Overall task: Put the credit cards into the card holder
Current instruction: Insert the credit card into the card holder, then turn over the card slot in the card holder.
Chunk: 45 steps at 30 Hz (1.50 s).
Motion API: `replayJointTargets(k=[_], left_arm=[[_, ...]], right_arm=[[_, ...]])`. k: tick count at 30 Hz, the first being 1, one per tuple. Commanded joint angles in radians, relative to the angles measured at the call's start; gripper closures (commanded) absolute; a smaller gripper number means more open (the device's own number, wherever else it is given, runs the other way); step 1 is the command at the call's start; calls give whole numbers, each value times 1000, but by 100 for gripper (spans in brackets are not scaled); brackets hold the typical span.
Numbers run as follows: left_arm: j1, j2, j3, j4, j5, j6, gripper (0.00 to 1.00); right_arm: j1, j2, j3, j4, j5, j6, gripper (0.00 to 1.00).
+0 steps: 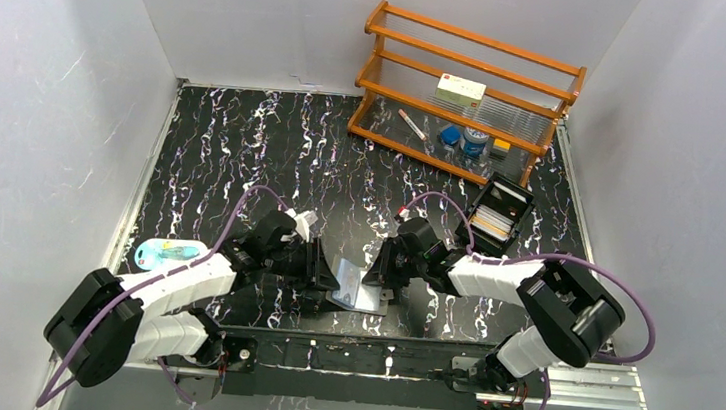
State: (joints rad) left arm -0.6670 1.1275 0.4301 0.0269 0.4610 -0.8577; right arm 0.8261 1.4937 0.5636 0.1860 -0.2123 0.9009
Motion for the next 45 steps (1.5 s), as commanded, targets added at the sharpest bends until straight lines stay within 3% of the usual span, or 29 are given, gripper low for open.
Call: replayJointTargets(k=[1,7,26,35,45], left_arm=[[-5,17,33,52,14,-8,65],[-5,82,49,88,6,6,64],[-5,47,16,176,17,-3,83],[-5,78,38,161,16,5,63],[-5,123,58,164,20,17,61]], right_arm=[[4,17,7,59,-1,-13,80],[4,31,-2,67,-1,-17,81],[4,51,-10,92,-11,-21,82],[3,40,-8,87,-11,-22,82],[4,51,-5,91,-21,-17,83]])
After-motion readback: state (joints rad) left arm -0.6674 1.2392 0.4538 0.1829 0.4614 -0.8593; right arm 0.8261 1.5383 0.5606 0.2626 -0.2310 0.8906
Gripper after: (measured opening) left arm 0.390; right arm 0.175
